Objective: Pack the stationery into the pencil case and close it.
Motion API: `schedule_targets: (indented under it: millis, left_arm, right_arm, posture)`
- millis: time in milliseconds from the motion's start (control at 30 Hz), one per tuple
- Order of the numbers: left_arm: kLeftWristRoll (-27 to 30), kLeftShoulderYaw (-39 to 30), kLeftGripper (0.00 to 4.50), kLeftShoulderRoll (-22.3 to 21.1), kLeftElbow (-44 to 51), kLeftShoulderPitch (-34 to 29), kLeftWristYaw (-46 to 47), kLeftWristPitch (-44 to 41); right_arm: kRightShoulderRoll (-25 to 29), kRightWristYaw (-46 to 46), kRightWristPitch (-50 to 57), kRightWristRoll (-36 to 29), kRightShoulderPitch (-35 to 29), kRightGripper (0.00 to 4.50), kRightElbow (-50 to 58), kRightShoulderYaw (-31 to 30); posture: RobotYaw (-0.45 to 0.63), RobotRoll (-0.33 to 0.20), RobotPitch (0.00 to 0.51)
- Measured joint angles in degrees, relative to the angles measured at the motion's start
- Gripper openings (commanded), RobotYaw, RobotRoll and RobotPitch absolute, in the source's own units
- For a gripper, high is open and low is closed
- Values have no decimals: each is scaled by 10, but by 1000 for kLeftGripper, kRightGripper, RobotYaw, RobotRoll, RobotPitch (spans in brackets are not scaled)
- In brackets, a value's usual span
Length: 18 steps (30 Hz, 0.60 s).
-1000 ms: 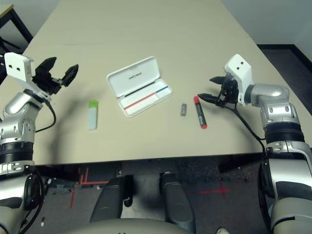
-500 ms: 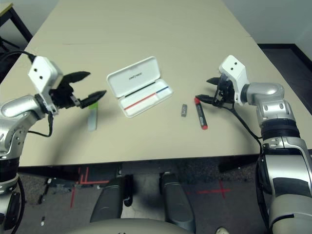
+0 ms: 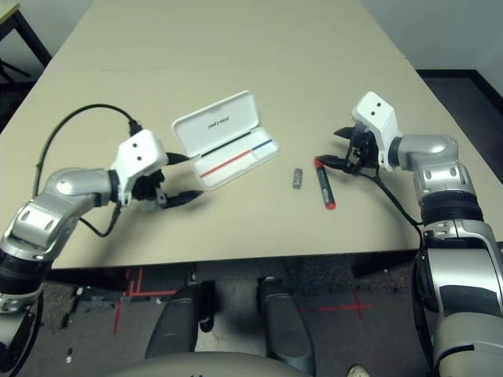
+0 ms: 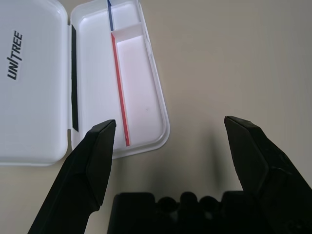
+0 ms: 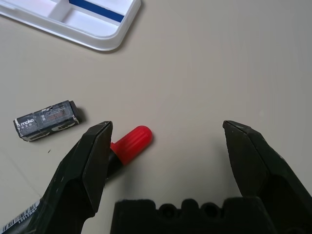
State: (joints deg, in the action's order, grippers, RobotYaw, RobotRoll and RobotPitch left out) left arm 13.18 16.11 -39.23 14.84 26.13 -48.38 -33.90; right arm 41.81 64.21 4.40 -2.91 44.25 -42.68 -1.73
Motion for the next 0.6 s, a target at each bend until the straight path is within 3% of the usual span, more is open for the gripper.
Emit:
schedule_targets:
  millis: [233, 600]
  left_arm:
    - [-42, 51, 4476, 33, -45, 38, -5, 1]
    - [-83, 75, 4476, 59, -91, 55, -16, 2]
  right_arm:
    - [1, 1, -1, 4, -2, 4500, 0, 0]
    - [1, -2, -1, 8, -7, 4500, 3, 0]
  posture:
    - [7, 0, 190]
    - [-14, 0, 187]
